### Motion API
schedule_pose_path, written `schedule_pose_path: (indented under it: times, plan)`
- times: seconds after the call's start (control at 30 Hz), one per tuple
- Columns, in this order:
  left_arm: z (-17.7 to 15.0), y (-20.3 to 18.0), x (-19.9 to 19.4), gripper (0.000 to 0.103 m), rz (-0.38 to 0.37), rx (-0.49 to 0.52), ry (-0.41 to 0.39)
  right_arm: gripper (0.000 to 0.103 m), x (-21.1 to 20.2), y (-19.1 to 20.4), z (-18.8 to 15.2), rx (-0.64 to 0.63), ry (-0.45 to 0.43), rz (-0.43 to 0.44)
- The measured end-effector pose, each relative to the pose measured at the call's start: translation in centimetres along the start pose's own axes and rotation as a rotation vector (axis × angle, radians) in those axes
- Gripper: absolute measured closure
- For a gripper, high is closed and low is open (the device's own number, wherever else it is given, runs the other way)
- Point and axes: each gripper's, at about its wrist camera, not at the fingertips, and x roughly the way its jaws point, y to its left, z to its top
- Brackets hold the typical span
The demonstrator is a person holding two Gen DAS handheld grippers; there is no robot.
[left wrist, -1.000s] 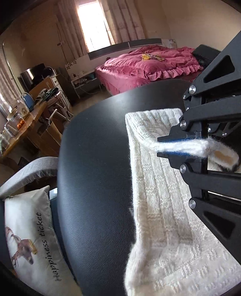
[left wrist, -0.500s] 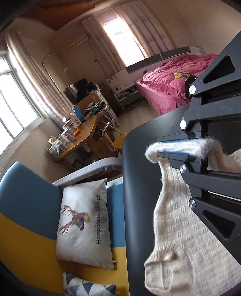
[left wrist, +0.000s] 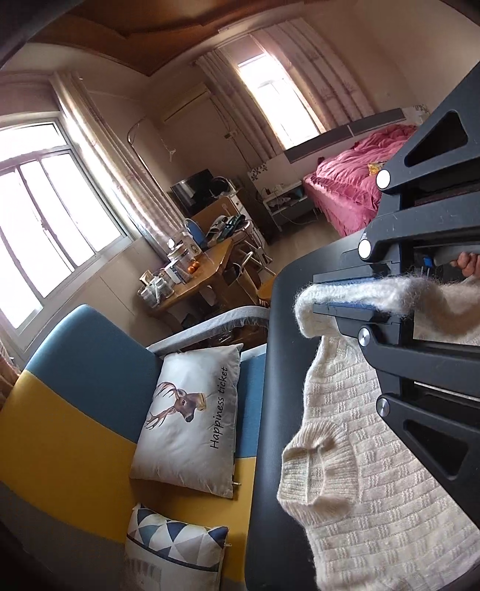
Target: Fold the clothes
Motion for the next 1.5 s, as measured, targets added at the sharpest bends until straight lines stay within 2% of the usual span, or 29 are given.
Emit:
schedule_pose_path:
  times: [0.07, 0.2, 0.57, 0.63, 0.77, 0.8, 0.83, 0.9, 0.97, 1.0, 1.03, 1.13, 1.23, 1.4, 1.43, 1.5]
  plan:
    - [-0.3, 1.5, -1.8, 0.096, -0.005, -0.029, -0.018, 0.017, 0.4, 0.1, 0.3, -0.001, -0.032, -0.014]
    - [-1.7, 7.0, -3.6, 0.096, 0.048, -0.123, -0.018, 0.017, 1.0, 0.5, 0.4, -0.031, -0.049, -0.043]
    - [-8.7, 22.0, -2.6, 0.096, 0.341, -0.321, 0.101, 0.018, 2.3, 1.2, 0.1, -0.149, 0.007, -0.147]
    - [-9.7, 23.6, -2.7, 0.096, 0.338, -0.354, 0.11, 0.018, 2.7, 1.5, -0.1, -0.182, 0.027, -0.186]
    - [-10.2, 24.4, -3.4, 0.094, 0.216, -0.414, 0.087, 0.018, 3.4, 1.9, -0.7, -0.238, 0.039, -0.242]
    - [-10.3, 24.6, -3.5, 0.085, 0.192, -0.43, 0.084, 0.018, 3.6, 2.1, -0.8, -0.258, 0.045, -0.255]
    - [-10.3, 24.6, -3.6, 0.071, 0.173, -0.439, 0.08, 0.018, 3.9, 2.3, -1.0, -0.285, 0.053, -0.266]
    - [-10.1, 24.0, -3.6, 0.067, 0.183, -0.404, 0.083, 0.018, 4.6, 2.9, -1.3, -0.344, 0.069, -0.291]
    - [-9.7, 23.1, -3.2, 0.069, 0.221, -0.335, 0.109, 0.017, 5.1, 3.3, -1.6, -0.383, 0.075, -0.312]
    - [-9.4, 22.4, -2.9, 0.088, 0.255, -0.284, 0.123, 0.016, 5.2, 3.5, -1.8, -0.4, 0.073, -0.315]
    - [-9.0, 21.6, -2.6, 0.095, 0.284, -0.238, 0.133, 0.016, 5.3, 3.7, -2.0, -0.418, 0.07, -0.318]
    - [-6.8, 19.7, -3.0, 0.095, 0.309, -0.163, 0.082, 0.016, 6.3, 3.8, -2.7, -0.488, 0.086, -0.38]
    - [-4.6, 19.6, -3.6, 0.095, 0.333, -0.146, 0.042, 0.016, 7.4, 3.8, -3.4, -0.56, 0.104, -0.448]
    - [-5.4, 22.0, -1.4, 0.095, 0.539, -0.111, 0.159, 0.02, 8.9, 4.0, -4.8, -0.7, 0.128, -0.573]
    - [-5.9, 22.4, -1.1, 0.095, 0.566, -0.107, 0.171, 0.02, 9.2, 4.1, -5.1, -0.722, 0.131, -0.596]
    - [-6.4, 22.8, -1.4, 0.094, 0.556, -0.118, 0.156, 0.02, 9.8, 4.3, -5.5, -0.761, 0.133, -0.639]
